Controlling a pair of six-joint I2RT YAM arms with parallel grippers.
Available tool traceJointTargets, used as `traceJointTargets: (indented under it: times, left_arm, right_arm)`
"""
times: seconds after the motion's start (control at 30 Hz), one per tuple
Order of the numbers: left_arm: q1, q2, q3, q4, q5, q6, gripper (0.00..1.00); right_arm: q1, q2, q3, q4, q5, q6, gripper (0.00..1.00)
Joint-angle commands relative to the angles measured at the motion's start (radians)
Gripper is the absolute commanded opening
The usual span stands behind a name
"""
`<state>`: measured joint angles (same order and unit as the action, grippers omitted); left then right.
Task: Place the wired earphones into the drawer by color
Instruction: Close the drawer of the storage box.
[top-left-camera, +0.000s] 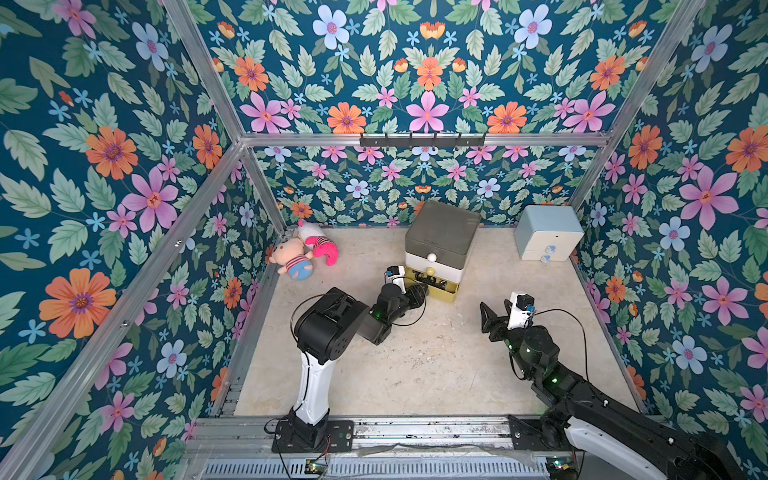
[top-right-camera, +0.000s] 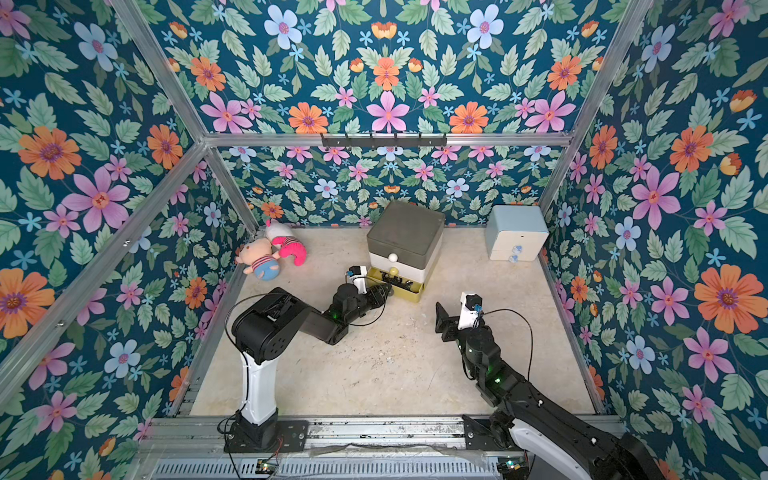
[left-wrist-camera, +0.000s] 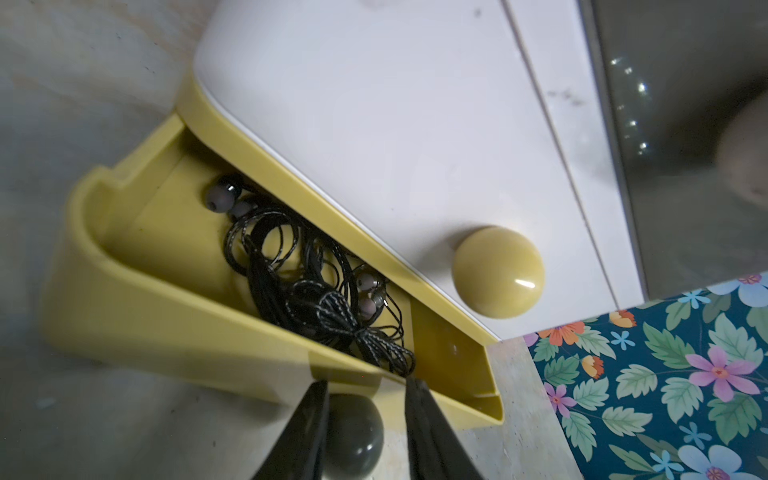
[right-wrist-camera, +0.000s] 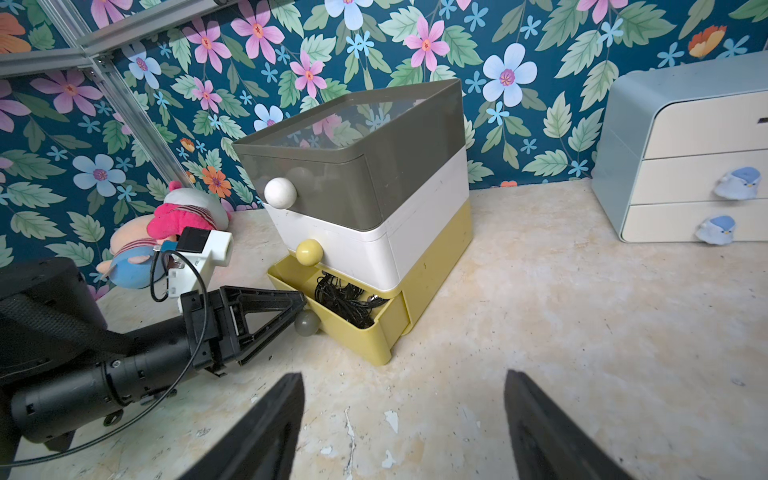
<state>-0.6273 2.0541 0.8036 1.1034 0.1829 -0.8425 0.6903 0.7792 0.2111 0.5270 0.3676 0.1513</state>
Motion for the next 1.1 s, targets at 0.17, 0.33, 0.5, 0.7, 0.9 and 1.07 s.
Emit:
traceJointTargets:
  times: [0.17, 0.33, 0.5, 0.7, 0.9, 1.07]
  left_arm:
    - [0.001, 0.049, 0.045, 0.082, -0.003, 0.02, 0.33]
    - [0.001, 0.086, 0.067, 0.129, -0.003, 0.018, 0.3]
    - [0.006, 0.105, 0.091, 0.133, -0.013, 0.021, 0.3]
    - [0.011, 0.129, 0.133, 0.132, -0.014, 0.032, 0.29]
    - [0.011, 0.143, 0.148, 0.138, -0.017, 0.033, 0.28]
    - [0.011, 0.152, 0.147, 0.161, -0.017, 0.034, 0.26]
  right_arm:
    - [0.0, -0.013, -0.003, 0.014, 0.016, -0.006, 0.8]
    - [0.0, -0.014, -0.003, 0.014, 0.017, -0.006, 0.81]
    - [0.001, -0.012, -0.003, 0.016, 0.017, -0.006, 0.81]
    - [0.001, -0.01, -0.003, 0.016, 0.017, -0.008, 0.81]
    - [0.001, -0.009, -0.004, 0.019, 0.02, -0.007, 0.81]
    - [0.0, -0.006, -0.005, 0.021, 0.02, -0.009, 0.81]
